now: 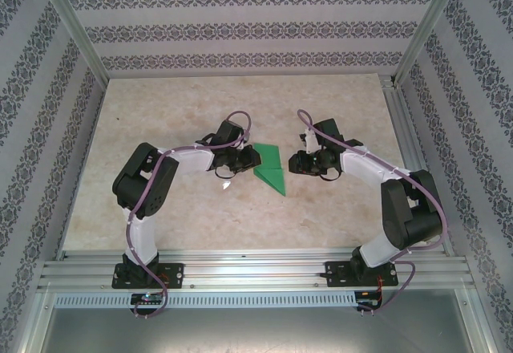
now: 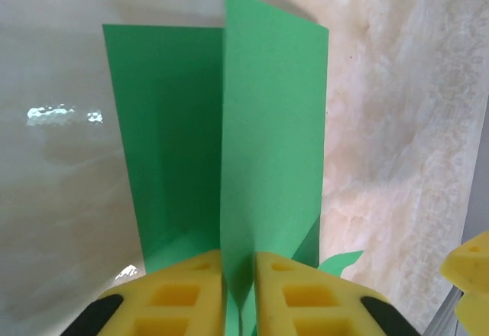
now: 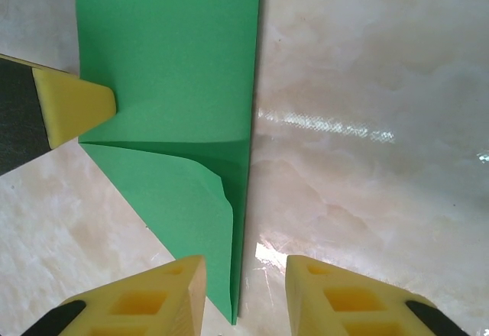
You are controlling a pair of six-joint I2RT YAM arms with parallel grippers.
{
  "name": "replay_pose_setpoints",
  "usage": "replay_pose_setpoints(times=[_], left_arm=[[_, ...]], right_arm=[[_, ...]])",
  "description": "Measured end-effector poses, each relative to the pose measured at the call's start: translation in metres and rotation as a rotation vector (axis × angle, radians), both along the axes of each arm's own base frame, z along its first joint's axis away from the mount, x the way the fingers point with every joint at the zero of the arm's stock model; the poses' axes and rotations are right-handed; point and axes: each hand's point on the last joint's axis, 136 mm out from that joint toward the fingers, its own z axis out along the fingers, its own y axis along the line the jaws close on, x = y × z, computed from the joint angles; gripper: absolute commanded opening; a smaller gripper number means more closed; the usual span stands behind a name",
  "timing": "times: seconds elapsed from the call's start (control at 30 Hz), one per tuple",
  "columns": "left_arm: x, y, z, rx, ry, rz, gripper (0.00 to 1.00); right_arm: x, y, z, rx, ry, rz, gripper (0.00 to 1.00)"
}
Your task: Fold a paper plane with a square sheet of paper (fold left side to right side)
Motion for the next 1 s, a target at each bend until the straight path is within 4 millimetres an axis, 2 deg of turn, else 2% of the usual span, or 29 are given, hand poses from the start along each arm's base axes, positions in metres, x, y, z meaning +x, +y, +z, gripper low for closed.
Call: replay_pose_setpoints(times=[0.1,0.2,0.53,0.8,0.87,1.0], left_arm=[[-0.001,0.003,0.000,0.010,-0.006,0.009,0.07],[-0.006,0.011,0.009,0.023,-0.022,0.025,0.04],[-0.029,0.036,0.073,0.024,-0.104,0.062,0.03],[-0.043,0.062,0.116,0.067,-0.175,0.114,0.04],[-0.046,0.066,0.120,0.077,-0.180,0.117,0.04],[-0.047,0.069,0.115,0.096,-0.168,0.123,0.03]], right_arm=[[-0.003,-0.001,0.000,0.000,0.001,0.000,0.30],[-0.003,-0.001,0.004,0.004,-0.012,0.000,0.30],[-0.008,-0.001,0.030,0.011,-0.083,0.000,0.31],[-0.015,0.007,0.029,0.003,-0.075,0.018,0.31],[-0.016,0.009,0.029,0.003,-0.073,0.020,0.31],[-0.018,0.014,0.028,-0.002,-0.073,0.032,0.31]])
